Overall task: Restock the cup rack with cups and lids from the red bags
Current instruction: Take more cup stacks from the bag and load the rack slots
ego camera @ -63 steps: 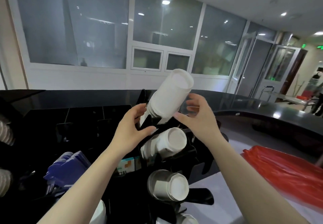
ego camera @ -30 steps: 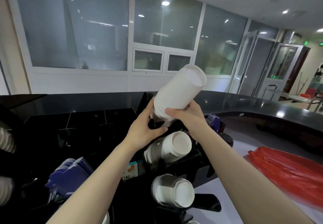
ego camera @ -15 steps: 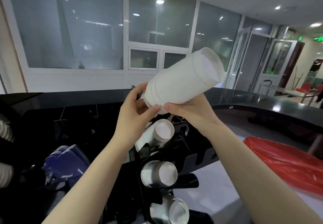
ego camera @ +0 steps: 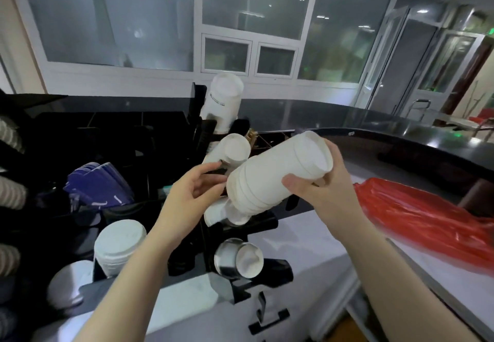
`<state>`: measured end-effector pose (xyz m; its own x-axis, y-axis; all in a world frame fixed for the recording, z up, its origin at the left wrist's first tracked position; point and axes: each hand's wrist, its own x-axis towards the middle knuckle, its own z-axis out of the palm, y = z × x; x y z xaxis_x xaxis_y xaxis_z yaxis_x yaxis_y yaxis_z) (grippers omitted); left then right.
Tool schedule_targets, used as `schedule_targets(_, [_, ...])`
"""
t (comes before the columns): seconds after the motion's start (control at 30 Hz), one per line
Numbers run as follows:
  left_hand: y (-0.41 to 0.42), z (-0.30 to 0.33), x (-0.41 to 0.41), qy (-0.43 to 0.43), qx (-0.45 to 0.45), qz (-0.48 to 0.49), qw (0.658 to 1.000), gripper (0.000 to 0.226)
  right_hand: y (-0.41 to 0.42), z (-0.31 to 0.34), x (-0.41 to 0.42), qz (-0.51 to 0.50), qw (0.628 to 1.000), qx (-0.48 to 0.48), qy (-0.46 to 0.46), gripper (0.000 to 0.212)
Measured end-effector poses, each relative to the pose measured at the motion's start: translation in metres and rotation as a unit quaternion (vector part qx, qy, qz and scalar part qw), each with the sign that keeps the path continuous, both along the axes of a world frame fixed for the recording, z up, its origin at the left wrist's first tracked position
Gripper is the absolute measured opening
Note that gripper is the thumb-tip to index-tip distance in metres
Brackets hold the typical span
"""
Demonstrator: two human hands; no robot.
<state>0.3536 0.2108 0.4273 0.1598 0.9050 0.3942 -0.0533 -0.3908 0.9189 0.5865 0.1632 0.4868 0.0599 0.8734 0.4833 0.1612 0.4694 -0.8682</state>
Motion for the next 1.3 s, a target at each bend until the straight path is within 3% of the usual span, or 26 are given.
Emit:
schedule_targets(0.33, [-0.012, -0.021, -0.03, 0.018, -0.028, 0.101, 0.994, 0.033, 0.019, -0.04, -0.036, -0.022, 0.985, -0.041, -0.168, 0.077])
schedule_targets(0.5, [-0.013, -0.025, -0.042, 0.04, -0.031, 0.119, 0.992, 0.034, 0.036, -0.063, -0.041, 0.001, 0.946, -0.069, -0.316, 0.078])
schedule_targets(0.63, [-0.01, -0.027, -0.049, 0.05, -0.028, 0.122, 0.991, 0.038, 0.035, -0.061, -0.032, 0.0, 0.96, -0.084, -0.266, 0.069])
schedule_targets(0.9, [0.006, -0.017, -0.04, 0.08, -0.011, 0.12, 0.99, 0.032, 0.046, -0.042, -0.035, -0.002, 0.934, -0.085, -0.346, 0.051])
schedule_targets(1.1, [0.031, 0.003, -0.043, 0.075, 0.037, 0.109, 0.991, 0.035, 0.06, -0.01, -0.034, -0.1, 0.967, 0.001, -0.233, 0.013])
schedule_targets(1.3, [0.068, 0.029, -0.05, 0.063, 0.075, 0.134, 0.986, 0.037, 0.105, 0.021, -0.049, -0.136, 0.973, 0.007, -0.186, 0.03])
